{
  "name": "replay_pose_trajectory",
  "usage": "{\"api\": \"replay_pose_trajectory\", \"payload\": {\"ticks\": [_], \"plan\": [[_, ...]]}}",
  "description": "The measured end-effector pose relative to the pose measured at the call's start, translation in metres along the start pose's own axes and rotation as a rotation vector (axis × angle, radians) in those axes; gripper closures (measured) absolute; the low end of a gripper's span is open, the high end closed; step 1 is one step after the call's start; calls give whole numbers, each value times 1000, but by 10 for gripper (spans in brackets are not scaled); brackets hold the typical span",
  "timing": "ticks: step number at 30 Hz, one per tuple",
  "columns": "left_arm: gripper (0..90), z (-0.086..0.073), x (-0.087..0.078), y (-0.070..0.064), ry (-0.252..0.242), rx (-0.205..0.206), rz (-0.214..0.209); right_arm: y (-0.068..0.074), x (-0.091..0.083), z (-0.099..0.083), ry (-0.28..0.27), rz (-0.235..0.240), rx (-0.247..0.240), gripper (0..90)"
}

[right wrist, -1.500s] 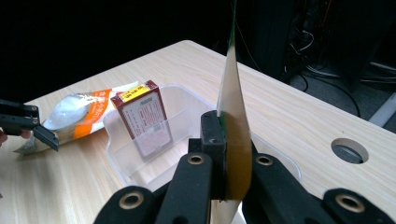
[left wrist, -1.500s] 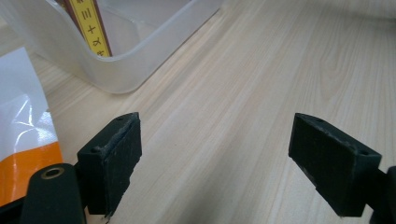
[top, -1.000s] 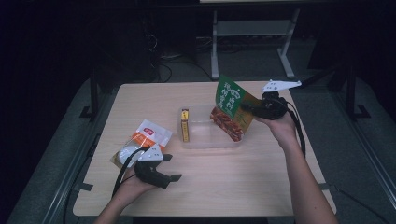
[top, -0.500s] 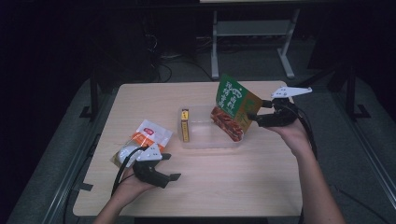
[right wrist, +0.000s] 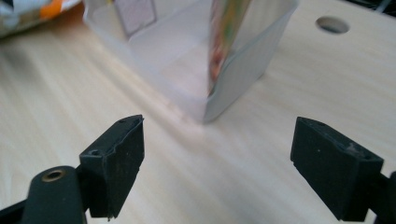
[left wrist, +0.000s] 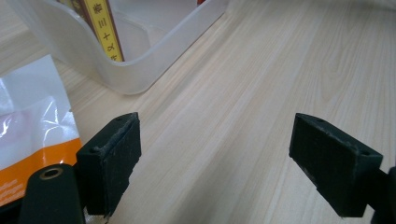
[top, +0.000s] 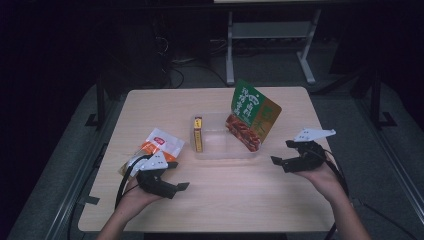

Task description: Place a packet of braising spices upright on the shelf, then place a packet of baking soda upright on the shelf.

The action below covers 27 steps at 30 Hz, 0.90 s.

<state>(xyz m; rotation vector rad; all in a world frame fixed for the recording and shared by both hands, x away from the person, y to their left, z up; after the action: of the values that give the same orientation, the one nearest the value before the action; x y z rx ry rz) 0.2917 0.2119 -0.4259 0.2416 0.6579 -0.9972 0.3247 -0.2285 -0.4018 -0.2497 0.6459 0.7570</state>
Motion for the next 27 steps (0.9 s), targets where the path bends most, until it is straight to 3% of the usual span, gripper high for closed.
{"api": "replay_pose_trajectory", "payload": {"ticks": [12,14,20,27], "plan": [[164,-16,-17,6,48,-29,31,39,7,-34,31,70,-60,167],[164,-18,-20,9,53,-37,41,43,9,-39,23,102,-63,168],[164,-20,-29,20,52,-53,84,48,18,-41,40,155,-72,168],[165,-24,-48,41,49,-88,182,48,21,-43,50,159,-81,168]]}}
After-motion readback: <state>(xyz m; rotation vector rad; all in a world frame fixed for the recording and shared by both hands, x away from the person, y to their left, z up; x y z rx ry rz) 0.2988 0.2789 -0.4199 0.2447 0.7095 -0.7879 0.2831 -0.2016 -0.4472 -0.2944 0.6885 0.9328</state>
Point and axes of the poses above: each handheld gripper's, and its own axes: x roughly forward along the jaws, z roughly out of its top, y roughly to its left, the point moved 1 cm from there along x, roughly forward along the jaws, and after that the axes turned 3 degrees about -x, right-handed, at the moved point
